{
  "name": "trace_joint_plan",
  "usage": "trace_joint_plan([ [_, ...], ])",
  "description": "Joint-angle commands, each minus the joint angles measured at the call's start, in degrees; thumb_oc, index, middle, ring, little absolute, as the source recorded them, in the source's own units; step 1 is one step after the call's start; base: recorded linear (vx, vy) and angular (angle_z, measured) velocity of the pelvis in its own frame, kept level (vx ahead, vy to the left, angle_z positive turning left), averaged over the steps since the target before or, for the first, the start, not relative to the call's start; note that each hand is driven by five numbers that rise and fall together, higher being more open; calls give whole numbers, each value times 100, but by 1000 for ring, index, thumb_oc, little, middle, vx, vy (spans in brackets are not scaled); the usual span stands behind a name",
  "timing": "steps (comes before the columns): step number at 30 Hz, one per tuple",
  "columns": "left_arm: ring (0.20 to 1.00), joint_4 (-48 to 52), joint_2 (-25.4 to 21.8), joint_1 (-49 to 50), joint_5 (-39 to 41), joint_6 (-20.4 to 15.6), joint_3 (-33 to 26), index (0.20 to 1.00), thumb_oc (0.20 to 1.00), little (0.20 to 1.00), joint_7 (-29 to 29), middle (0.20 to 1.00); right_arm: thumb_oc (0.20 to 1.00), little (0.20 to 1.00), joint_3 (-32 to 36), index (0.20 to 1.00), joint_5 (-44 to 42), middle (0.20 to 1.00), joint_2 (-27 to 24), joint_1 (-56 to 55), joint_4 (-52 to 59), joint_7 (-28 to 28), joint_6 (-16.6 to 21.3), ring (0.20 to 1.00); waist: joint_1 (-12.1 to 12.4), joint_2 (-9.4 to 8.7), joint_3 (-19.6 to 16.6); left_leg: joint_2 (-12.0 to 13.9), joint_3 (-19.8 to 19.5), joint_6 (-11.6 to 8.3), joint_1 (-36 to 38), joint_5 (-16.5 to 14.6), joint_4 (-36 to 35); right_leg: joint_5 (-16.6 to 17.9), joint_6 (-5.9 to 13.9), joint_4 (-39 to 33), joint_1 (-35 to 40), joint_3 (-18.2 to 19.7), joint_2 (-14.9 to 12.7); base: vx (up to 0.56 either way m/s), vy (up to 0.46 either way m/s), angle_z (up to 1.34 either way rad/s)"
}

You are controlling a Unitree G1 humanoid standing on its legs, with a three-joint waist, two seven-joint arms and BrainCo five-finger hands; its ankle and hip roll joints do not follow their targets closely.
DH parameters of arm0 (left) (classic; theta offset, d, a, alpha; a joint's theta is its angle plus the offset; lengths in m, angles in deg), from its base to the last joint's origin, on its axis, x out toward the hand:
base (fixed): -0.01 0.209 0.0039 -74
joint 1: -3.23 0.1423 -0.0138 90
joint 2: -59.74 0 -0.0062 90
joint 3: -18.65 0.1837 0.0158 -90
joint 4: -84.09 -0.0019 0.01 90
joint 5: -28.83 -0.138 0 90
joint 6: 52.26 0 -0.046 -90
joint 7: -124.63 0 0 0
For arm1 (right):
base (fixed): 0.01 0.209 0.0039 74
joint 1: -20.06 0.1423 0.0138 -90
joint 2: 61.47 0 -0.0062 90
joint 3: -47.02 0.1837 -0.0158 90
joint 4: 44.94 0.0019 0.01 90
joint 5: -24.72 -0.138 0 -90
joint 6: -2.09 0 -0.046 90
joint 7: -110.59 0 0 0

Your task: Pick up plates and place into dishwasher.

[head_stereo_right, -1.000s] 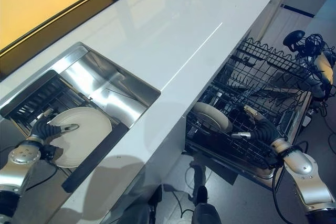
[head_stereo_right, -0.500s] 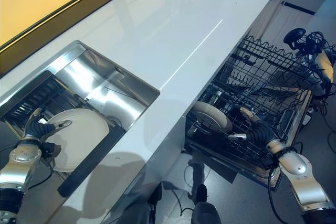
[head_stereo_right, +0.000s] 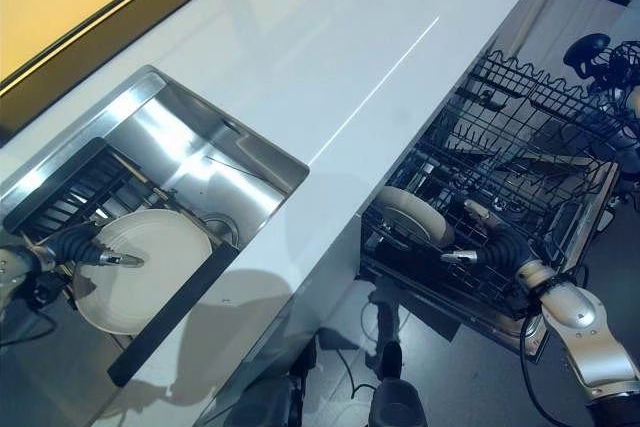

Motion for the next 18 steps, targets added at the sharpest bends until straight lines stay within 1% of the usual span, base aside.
trace_joint_plan([
  [1,1000,918,48,627,923,-294,645,1000,1000,1000,-976,1000,1000,1000,-79,1000,-410,1000,-528,149,441,-149,277,1000,-75,-141,-380,-55,290,138,-293,-303,584,-451,474,980,-339,245,-528,0,0,0],
  [4,1000,1249,-102,560,1380,-453,654,1000,1000,1000,-1100,1000,1000,1000,-100,1000,-579,1000,-648,107,465,-177,278,1000,-46,-150,-406,-48,272,138,-273,-296,549,-457,473,960,-304,218,-526,19,-38,1],
  [6,1000,1424,-164,547,1575,-453,655,1000,1000,1000,-1162,1000,1000,1000,-96,1000,-614,1000,-663,77,465,-172,297,1000,-33,-148,-420,-46,261,136,-267,-294,539,-457,472,950,-286,202,-526,21,-29,5],
  [10,1000,1621,-150,487,2038,-562,764,1000,1000,1000,-1273,1000,1000,1000,-173,1000,-642,1000,-646,80,454,-202,311,1000,-7,-152,-474,-34,227,129,-230,-289,486,-462,475,913,-236,169,-521,26,-37,4],
  [11,771,1630,-138,470,2164,-589,780,771,771,771,-1306,771,1000,1000,-182,1000,-638,1000,-634,69,437,-194,314,1000,3,-152,-501,-29,225,124,-223,-288,475,-467,477,905,-221,154,-521,35,-26,2],
  [12,451,1653,-132,482,2211,-602,775,451,451,451,-1309,451,1000,1000,-183,1000,-633,1000,-621,49,428,-191,325,1000,8,-152,-519,-25,222,120,-217,-288,469,-470,477,901,-213,148,-520,43,-19,1],
  [13,200,1677,-114,523,2289,-648,752,200,200,200,-1306,200,1000,1000,-180,1000,-622,1000,-606,9,423,-186,340,1000,12,-152,-541,-21,215,115,-205,-288,462,-474,477,899,-203,145,-519,45,-11,1],
  [18,200,1776,-53,714,2523,-979,610,200,200,200,-1164,200,1000,1000,-55,1000,-635,1000,-569,-244,506,-130,365,1000,27,-179,-634,-9,200,109,-157,-293,427,-491,489,876,-152,128,-515,42,-17,3],
])
